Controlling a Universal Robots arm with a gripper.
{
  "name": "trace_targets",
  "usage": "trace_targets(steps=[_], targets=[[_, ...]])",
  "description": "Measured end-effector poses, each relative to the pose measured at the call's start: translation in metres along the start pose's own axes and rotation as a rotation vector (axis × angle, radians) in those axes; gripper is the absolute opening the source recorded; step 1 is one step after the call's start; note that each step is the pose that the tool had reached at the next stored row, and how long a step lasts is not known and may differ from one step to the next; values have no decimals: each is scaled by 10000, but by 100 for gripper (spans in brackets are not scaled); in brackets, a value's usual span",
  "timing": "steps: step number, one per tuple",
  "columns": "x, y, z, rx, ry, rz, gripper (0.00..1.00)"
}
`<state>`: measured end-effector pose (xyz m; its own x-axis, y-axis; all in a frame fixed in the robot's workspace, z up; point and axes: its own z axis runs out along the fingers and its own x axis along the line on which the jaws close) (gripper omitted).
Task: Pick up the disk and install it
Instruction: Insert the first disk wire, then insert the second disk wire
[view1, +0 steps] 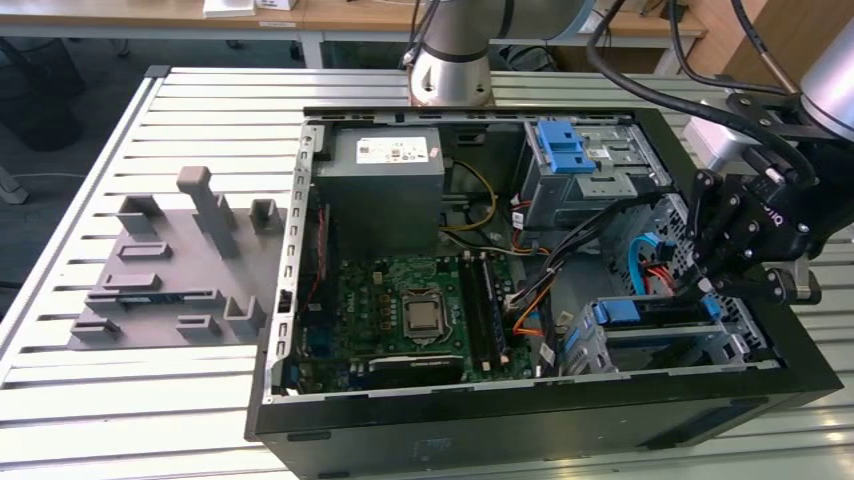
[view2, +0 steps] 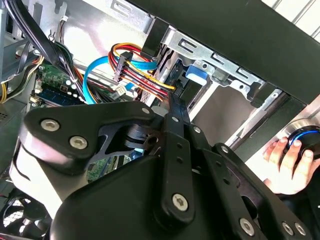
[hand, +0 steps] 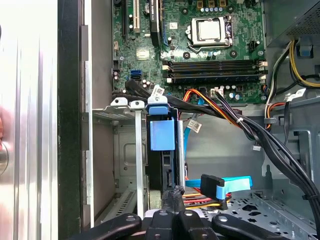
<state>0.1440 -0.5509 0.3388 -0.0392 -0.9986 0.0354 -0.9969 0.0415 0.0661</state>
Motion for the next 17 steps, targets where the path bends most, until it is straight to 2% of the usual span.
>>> trace_targets(steps=[17], targets=[[0,0,-5,4,1,-1,11]])
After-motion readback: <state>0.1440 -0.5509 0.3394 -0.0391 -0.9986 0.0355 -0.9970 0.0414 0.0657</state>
